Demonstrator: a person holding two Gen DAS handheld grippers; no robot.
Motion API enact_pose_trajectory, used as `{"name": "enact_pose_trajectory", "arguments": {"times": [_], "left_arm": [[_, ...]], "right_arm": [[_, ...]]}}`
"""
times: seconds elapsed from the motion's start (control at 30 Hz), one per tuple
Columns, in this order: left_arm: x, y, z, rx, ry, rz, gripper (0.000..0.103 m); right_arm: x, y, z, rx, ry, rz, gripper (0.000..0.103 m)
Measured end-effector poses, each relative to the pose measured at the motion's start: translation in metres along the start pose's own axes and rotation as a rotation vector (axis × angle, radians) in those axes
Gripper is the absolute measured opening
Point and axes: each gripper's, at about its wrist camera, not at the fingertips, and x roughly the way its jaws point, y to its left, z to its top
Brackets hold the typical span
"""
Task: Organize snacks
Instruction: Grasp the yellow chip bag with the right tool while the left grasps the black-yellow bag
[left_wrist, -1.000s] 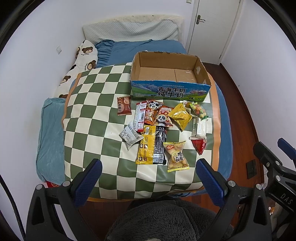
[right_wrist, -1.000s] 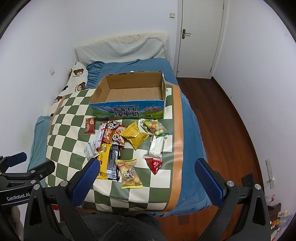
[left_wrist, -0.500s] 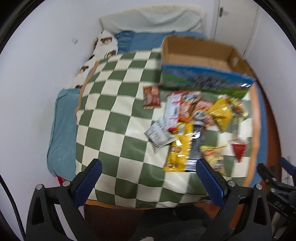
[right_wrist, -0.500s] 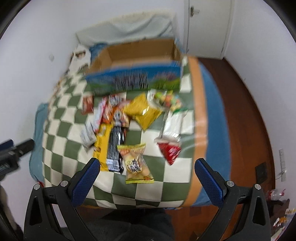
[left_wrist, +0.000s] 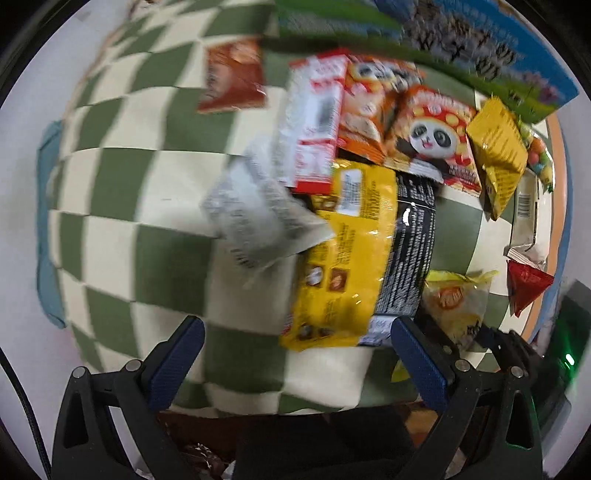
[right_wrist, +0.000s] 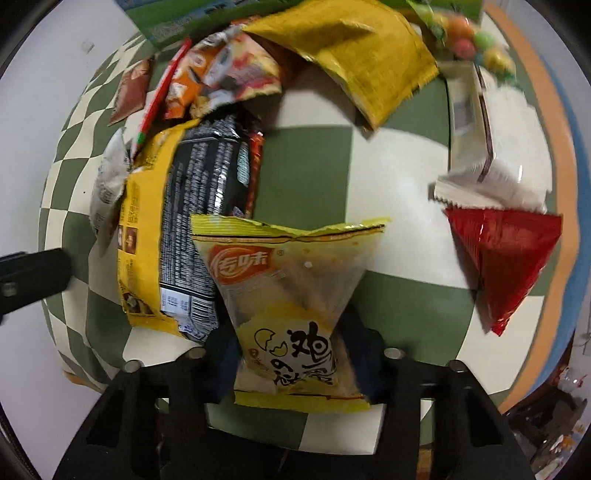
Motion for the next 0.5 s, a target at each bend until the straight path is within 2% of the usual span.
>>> {"name": "enact_pose_trajectory", "arguments": {"times": [0.17, 0.3, 0.33, 0.4, 0.5], "left_arm": [[0.026, -0.024, 0.017, 0.029, 0.049, -0.070, 0.103], [0.052, -0.043, 0.034, 0.072, 0.051, -0.040, 0.102], [0.057, -0.044, 0.037, 0.077, 0.046, -0.030, 0.100], [0.063, -0.043, 0.041, 0.073, 0.025, -0.054, 0.087], [0.058, -0.033, 0.032, 0.071, -0.021, -0.067, 0.086]], "right_arm": [[0.003, -0.024, -0.014, 0.073, 0.042, 0.013, 0.051], [0.014, -0.029, -0.020, 0.096, 0.053, 0.018, 0.051], [0.010, -0.029, -0.021, 0.103, 0.059, 0.019, 0.051], [0.016, -0.027, -0.021, 0.117, 0.055, 0.024, 0.051], [0.018, -0.029, -0.020, 0.142, 0.061, 0.039, 0.051]]}}
